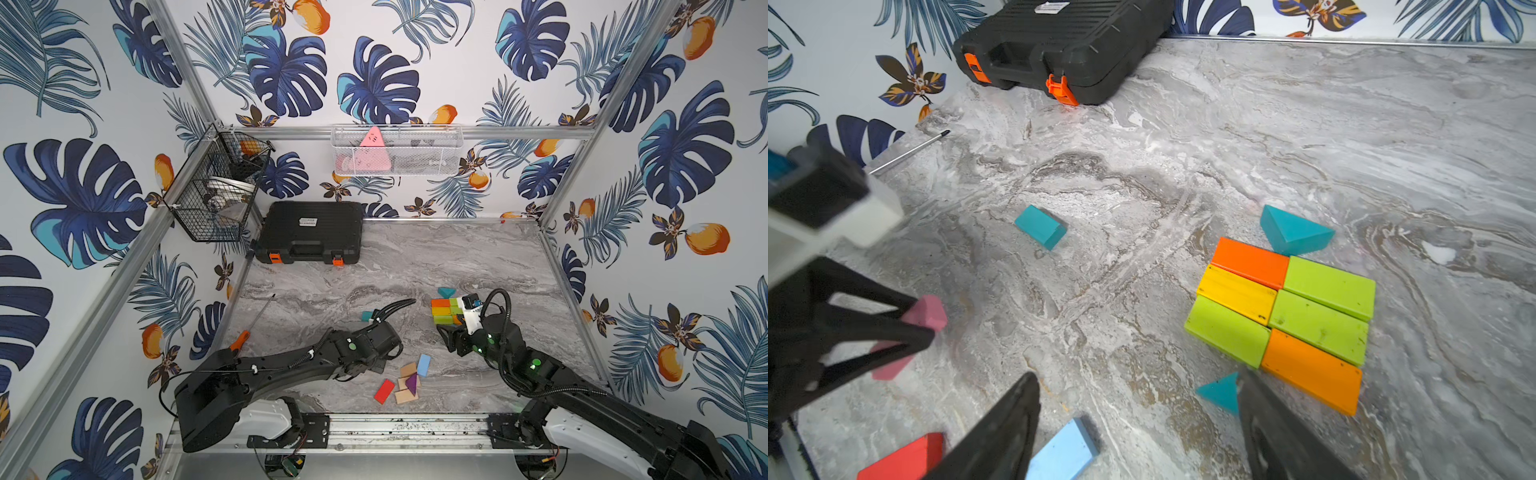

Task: Assemble a piece of candy with building blocks
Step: Pick up the building block from the center of the board, then assemble the building block at the center of the board.

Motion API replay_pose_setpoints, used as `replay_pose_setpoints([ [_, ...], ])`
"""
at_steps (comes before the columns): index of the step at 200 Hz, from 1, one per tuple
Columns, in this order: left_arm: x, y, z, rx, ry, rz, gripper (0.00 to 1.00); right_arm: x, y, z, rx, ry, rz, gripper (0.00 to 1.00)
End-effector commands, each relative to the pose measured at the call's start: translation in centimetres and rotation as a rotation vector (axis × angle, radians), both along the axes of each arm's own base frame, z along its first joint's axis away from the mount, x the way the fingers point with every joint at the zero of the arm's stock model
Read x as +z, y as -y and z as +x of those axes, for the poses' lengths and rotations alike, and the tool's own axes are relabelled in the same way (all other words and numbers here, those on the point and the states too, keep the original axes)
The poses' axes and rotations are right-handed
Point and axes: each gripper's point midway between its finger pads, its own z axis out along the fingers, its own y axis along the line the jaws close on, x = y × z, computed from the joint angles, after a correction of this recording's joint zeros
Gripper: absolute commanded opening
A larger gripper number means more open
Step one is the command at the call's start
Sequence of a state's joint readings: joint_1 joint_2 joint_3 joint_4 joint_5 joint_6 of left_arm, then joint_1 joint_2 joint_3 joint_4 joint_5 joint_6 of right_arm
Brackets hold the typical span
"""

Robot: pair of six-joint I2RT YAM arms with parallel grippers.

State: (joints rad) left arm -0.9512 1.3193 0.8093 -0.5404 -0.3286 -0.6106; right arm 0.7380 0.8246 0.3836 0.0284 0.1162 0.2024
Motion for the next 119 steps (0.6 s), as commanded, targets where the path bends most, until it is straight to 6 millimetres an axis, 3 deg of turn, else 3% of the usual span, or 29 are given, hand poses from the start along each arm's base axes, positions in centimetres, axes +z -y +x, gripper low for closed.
replay_pose_setpoints([
  [1,3.4,0.8,3.0,-0.126,0.115,0.106,0.08,0.0,0.9,0.5,-0.072,0.029,0.046,0.75],
  [28,7.7,2.7,7.2,-0.209,0.141,0.073,0.04,-0.7,2.0,0.3,-0.119,0.042,0.052,0.75],
  [54,9.7,3.8,10.2,-0.34,0.135,0.063,0.02,0.1,3.0,0.5,-0.161,0.091,0.059,0.75],
  [73,9.4,4.7,11.0,-0.497,0.158,0.129,0.0,-0.2,3.5,0.4,-0.176,0.108,0.062,0.75],
  [96,8.2,6.8,10.2,-0.737,0.21,0.121,0.0,-0.8,3.8,0.3,-0.186,0.114,0.073,0.73],
  [119,7.1,7.6,10.9,-0.847,0.272,0.167,0.0,-0.5,3.6,0.1,-0.164,0.13,0.082,0.71],
])
